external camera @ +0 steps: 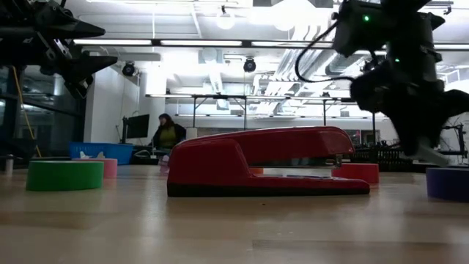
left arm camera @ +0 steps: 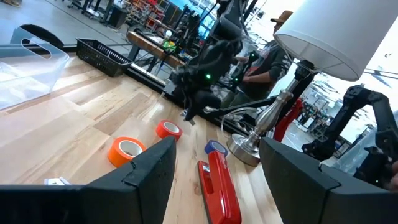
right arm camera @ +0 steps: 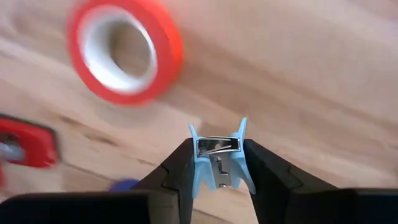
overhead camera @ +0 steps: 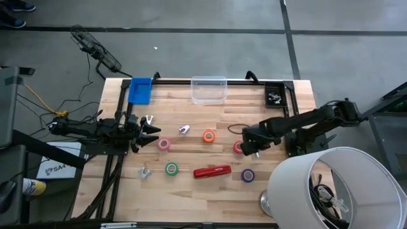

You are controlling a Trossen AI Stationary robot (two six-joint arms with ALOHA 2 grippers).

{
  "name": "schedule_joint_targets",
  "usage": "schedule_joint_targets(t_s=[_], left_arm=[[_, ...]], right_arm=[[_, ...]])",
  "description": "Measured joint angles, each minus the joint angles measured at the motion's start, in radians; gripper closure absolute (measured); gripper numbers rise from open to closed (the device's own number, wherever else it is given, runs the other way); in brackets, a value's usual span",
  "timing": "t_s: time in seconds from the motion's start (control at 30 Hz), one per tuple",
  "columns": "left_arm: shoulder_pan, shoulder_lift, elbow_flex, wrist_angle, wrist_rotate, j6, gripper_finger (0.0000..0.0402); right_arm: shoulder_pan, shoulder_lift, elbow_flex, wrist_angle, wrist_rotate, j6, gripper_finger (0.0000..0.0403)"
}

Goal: Pick and place Stapler, Stapler remover, tape
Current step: Put the right blue staple remover into the black bin

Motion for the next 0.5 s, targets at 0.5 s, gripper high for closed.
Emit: schedule_joint_targets(t_s=[0.5], left_arm=[[0.0, 0.0, 0.0, 0.0, 0.0, 0.0, 0.0173]], right_arm=[[-0.21, -0.068, 0.0, 0.16, 0.121, -0.16, 0.0293]])
